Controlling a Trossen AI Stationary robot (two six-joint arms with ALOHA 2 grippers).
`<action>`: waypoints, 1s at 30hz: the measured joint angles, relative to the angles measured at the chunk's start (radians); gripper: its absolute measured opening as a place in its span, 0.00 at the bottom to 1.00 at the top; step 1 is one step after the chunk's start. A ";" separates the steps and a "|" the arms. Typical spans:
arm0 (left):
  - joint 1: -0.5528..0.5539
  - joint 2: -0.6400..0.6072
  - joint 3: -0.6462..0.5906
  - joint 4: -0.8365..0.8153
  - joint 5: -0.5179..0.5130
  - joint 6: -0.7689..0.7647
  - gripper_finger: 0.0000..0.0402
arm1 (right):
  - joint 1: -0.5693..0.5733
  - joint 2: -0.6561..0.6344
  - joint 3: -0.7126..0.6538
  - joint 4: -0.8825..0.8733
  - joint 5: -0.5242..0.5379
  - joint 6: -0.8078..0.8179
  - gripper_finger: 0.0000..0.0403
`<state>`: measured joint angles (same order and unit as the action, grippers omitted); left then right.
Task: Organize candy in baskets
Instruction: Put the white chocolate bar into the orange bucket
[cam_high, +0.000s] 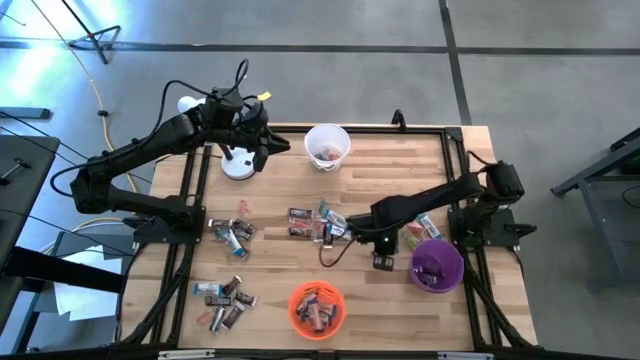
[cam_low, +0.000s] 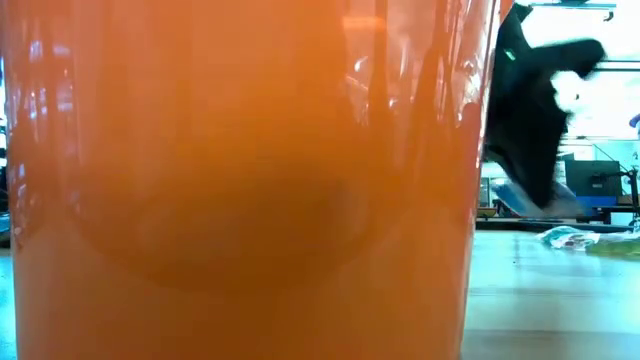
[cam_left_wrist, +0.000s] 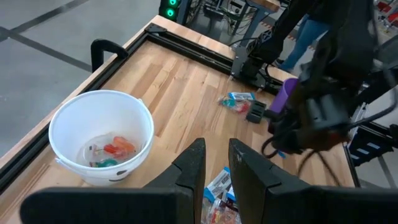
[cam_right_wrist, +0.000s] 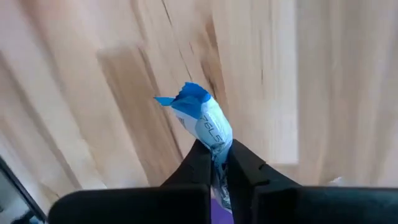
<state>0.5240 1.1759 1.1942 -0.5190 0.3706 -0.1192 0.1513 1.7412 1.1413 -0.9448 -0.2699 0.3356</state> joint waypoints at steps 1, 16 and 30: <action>0.000 0.000 0.000 0.000 0.000 0.000 0.14 | 0.000 0.000 0.038 -0.020 0.014 -0.001 0.02; 0.000 0.000 0.000 0.000 -0.059 -0.006 0.14 | 0.094 -0.003 0.573 -0.090 0.172 -0.063 0.02; 0.000 0.000 0.000 -0.013 -0.058 -0.089 0.14 | 0.266 0.089 0.578 0.312 0.217 0.079 0.02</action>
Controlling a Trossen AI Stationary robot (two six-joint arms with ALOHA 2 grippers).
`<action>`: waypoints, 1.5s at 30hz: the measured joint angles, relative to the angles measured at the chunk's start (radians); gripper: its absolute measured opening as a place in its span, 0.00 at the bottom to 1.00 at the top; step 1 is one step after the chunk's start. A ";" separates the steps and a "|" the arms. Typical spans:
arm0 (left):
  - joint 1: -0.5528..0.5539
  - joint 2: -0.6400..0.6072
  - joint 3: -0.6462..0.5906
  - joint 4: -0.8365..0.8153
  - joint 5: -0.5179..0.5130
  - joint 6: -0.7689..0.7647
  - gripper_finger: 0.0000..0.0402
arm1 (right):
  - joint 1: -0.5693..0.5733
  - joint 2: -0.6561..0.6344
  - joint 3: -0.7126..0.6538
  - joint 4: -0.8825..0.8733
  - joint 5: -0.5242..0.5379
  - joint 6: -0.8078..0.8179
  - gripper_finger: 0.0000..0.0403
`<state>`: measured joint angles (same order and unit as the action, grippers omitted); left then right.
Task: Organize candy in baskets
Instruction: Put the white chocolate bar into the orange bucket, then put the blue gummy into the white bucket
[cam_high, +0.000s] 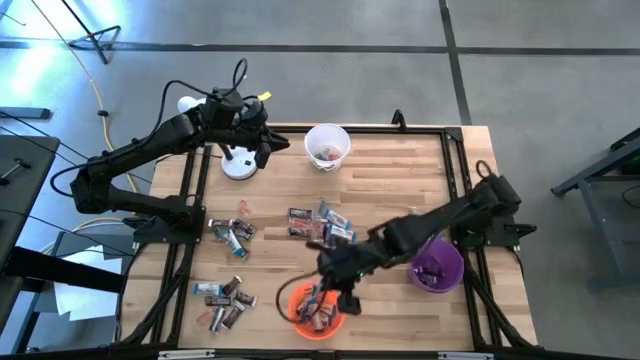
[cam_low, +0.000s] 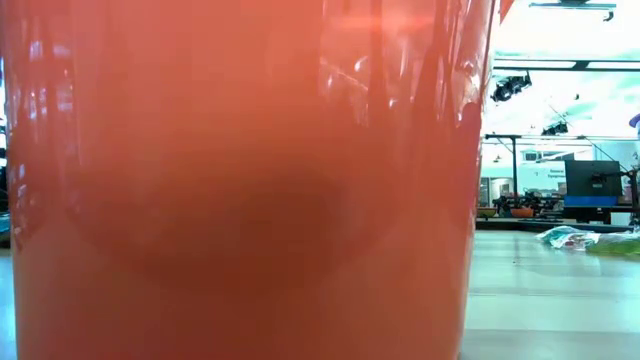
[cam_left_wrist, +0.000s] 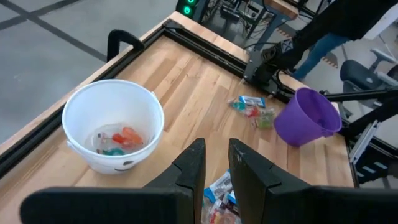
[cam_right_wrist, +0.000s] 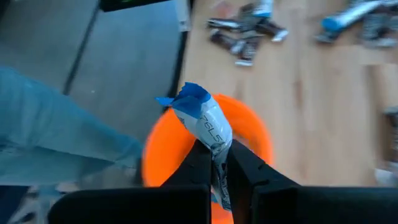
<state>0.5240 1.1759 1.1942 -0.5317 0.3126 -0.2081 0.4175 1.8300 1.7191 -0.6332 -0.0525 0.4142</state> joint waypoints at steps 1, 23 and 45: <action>0.000 0.000 0.000 -0.001 0.000 0.000 0.14 | 0.006 0.012 0.000 0.015 -0.010 0.017 0.02; -0.001 0.000 0.000 -0.060 0.002 -0.025 0.14 | 0.036 0.079 0.000 0.081 -0.088 0.108 0.12; -0.001 0.000 0.000 -0.107 0.002 -0.025 0.14 | -0.033 0.054 0.002 -0.276 -0.185 0.062 0.38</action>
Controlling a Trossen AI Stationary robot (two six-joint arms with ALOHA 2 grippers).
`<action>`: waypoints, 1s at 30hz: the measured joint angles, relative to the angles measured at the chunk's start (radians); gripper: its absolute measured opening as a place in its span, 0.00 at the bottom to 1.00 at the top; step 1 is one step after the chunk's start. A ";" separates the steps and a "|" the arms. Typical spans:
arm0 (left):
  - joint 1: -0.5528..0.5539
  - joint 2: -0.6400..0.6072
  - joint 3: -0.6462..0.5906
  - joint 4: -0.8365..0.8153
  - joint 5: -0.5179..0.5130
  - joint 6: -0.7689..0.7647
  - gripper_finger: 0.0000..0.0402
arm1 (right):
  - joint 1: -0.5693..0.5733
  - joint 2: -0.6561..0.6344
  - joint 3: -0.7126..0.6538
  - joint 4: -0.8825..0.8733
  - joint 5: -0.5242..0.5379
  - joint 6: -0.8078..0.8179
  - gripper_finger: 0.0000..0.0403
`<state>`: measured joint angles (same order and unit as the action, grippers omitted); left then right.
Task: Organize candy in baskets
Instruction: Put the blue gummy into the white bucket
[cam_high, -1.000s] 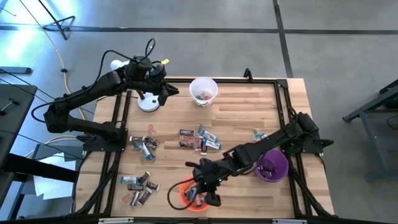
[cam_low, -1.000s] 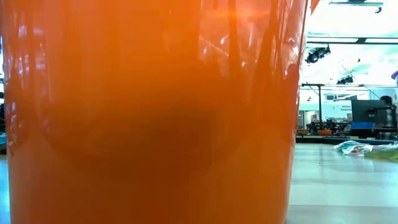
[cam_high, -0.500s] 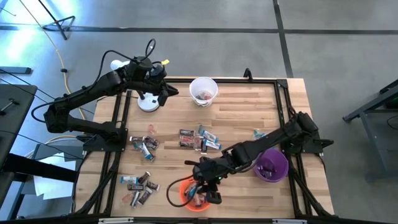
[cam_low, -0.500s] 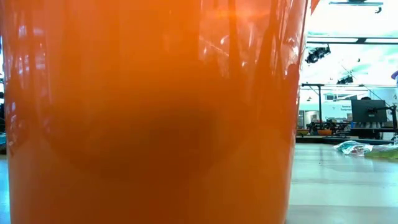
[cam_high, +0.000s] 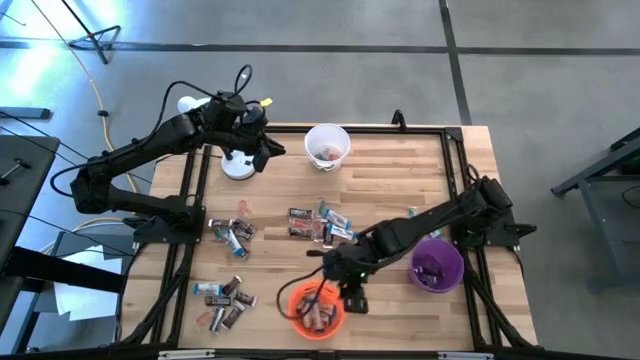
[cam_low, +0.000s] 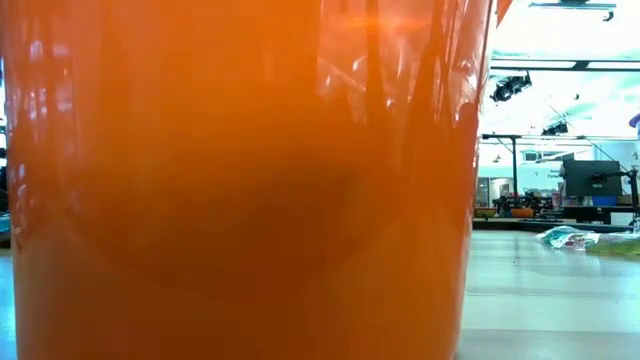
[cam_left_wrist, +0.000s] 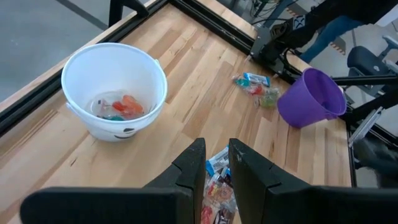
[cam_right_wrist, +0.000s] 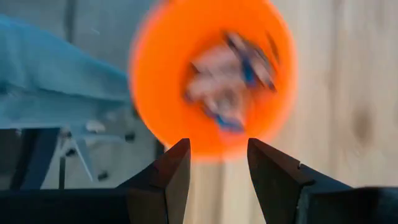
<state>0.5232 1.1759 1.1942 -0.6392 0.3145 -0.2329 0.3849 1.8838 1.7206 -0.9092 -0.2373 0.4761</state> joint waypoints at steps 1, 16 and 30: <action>0.000 0.000 0.000 0.000 0.000 0.000 0.14 | -0.007 -0.004 0.000 -0.051 0.001 0.007 0.38; 0.000 0.000 0.000 0.045 0.000 0.158 0.14 | -0.192 -0.008 0.000 -0.654 0.209 -0.209 0.38; 0.037 -0.004 0.000 0.055 -0.016 0.227 0.14 | -0.444 -0.008 0.000 -0.654 0.160 -0.203 0.38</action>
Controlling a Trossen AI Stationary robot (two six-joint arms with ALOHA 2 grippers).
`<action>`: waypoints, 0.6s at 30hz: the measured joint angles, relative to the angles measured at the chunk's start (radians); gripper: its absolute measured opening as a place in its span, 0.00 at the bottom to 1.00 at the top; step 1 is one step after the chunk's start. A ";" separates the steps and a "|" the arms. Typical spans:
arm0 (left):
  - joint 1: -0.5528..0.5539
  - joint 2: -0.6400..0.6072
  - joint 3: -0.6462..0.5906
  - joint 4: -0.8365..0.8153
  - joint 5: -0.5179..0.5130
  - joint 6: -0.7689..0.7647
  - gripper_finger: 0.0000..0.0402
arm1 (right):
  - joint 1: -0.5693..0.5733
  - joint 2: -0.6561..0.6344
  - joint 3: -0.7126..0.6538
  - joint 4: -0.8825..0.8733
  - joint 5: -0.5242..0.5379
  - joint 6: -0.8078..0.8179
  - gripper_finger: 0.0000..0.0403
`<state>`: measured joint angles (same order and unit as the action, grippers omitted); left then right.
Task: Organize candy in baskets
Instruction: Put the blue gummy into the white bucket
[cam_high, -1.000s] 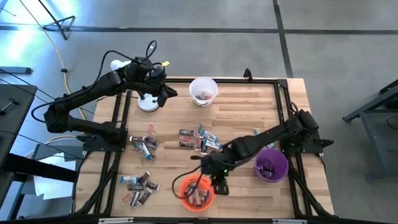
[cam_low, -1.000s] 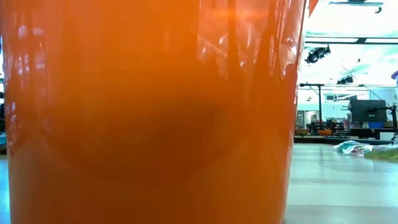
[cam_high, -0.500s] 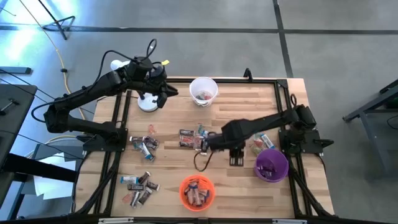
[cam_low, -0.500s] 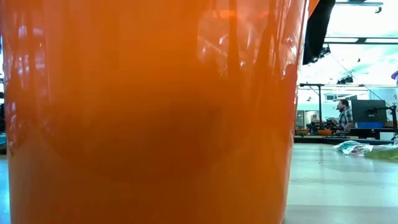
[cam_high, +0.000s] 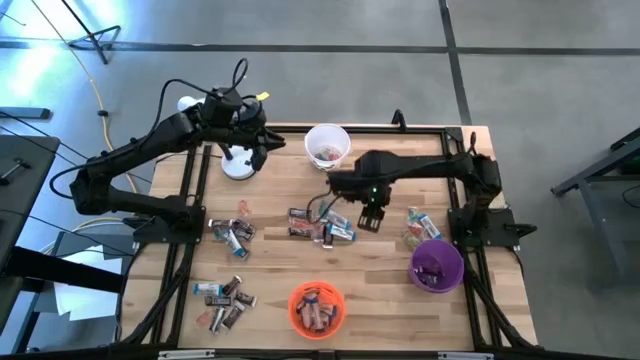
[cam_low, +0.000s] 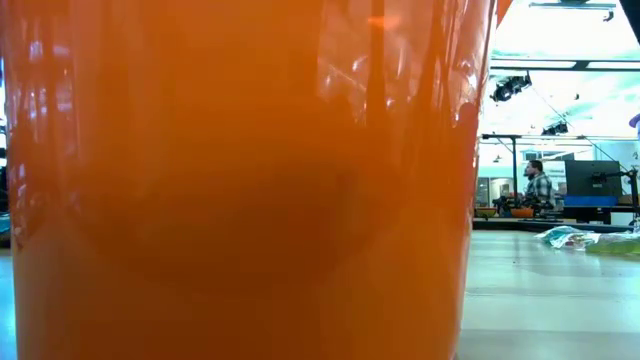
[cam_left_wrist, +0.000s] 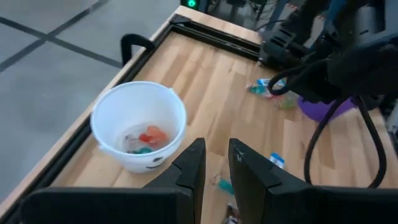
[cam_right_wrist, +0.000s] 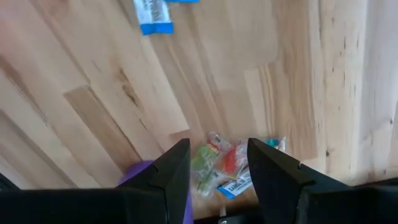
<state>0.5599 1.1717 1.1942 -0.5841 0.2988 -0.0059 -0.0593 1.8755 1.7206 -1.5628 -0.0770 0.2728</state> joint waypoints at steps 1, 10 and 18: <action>0.008 0.000 0.000 -0.001 -0.002 0.000 0.14 | -0.011 0.000 0.000 0.002 -0.002 0.005 0.38; 0.082 -0.012 0.000 0.000 -0.065 -0.012 0.14 | -0.093 -0.016 -0.002 0.015 -0.005 0.035 0.38; 0.123 -0.012 0.000 0.013 -0.113 -0.045 0.14 | -0.146 -0.048 -0.003 0.012 0.090 0.036 0.38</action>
<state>0.6830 1.1599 1.1942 -0.5710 0.1861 -0.0513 -0.2054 1.8271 1.7178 -1.5508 0.0133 0.3090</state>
